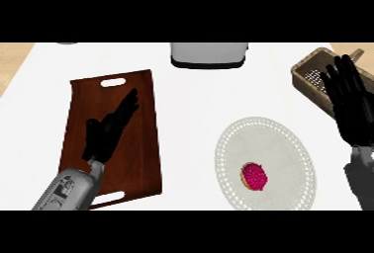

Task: Pick the cupcake from the placemat and place it in the basket

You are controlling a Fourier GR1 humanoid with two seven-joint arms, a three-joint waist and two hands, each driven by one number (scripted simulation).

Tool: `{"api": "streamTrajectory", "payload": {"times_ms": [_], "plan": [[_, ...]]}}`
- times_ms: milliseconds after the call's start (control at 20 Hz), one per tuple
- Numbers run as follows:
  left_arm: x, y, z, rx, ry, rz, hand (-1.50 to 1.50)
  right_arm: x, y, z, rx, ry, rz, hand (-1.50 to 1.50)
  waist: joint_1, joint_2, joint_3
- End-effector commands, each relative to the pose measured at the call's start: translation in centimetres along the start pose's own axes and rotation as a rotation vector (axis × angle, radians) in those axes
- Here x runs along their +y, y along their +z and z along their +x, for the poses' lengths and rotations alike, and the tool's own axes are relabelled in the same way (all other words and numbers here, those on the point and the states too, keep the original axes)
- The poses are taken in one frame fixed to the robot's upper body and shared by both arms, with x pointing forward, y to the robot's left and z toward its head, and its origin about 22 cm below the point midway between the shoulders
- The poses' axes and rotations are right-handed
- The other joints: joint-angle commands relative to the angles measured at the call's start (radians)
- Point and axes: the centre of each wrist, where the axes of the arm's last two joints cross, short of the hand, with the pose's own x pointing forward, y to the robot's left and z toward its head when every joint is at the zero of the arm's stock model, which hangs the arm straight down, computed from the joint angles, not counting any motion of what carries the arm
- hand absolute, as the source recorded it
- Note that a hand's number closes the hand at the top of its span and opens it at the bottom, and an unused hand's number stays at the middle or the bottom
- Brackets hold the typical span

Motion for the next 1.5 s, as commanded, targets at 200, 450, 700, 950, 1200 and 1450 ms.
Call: {"api": "streamTrajectory", "payload": {"times_ms": [200,450,700,950,1200,1450], "plan": [[7.9,1.0,1.3,-0.053,-0.055,0.36,0.0,-6.2,5.2,-2.4,0.054,0.369,-0.19,1.5,-0.006,-0.008,0.021],[8.9,1.7,1.0,-0.01,-0.021,0.382,0.0,2.8,6.8,-5.4,-0.274,0.362,-0.203,-1.5,0.019,-0.004,0.022],[10.0,1.8,1.2,-0.013,-0.03,0.387,0.0,3.3,9.0,-8.0,-0.143,0.593,-0.507,-1.5,0.004,-0.002,0.016],[10.1,2.7,0.8,-0.011,-0.039,0.402,0.0,1.2,9.4,-4.2,0.007,0.731,-0.571,-1.5,-0.001,-0.008,0.013],[10.4,2.6,0.9,-0.011,-0.027,0.397,0.0,-0.1,12.4,-4.4,0.376,0.952,-0.251,-1.5,-0.006,-0.005,0.006],[8.7,2.1,1.4,-0.009,-0.019,0.398,0.0,1.8,13.8,-0.1,0.591,1.024,-0.021,-1.5,-0.015,-0.009,0.013]]}}
